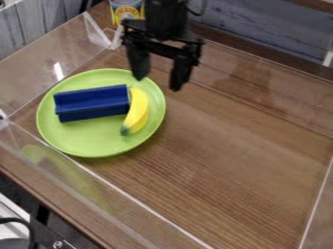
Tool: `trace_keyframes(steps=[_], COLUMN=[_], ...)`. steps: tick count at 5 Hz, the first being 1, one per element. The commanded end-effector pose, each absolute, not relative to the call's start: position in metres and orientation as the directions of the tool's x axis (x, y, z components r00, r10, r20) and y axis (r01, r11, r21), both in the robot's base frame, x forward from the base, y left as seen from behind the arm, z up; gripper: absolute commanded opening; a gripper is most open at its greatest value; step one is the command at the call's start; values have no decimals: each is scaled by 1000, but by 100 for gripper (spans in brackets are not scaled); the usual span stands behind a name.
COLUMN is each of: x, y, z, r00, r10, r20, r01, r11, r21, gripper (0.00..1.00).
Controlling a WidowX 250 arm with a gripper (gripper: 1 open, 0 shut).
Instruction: Remove the banana from inside the green plate and put it on the table
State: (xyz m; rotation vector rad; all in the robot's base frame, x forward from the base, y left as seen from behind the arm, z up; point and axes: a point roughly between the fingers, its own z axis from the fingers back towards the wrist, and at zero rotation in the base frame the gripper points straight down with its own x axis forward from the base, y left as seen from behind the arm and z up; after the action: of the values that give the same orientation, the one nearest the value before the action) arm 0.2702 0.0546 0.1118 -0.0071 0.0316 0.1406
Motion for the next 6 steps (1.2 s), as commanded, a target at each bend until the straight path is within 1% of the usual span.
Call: trace_keyframes(steps=[1,4,6], x=[269,269,270], y=[72,81,85], z=[120,99,88], r00=[984,979,971], r10=[172,205,238], r20=[40,20,2], r01=[-172,-205,-238], r11=[985,979,971], r21=[-2,-2,-14], gripper=[100,100,100])
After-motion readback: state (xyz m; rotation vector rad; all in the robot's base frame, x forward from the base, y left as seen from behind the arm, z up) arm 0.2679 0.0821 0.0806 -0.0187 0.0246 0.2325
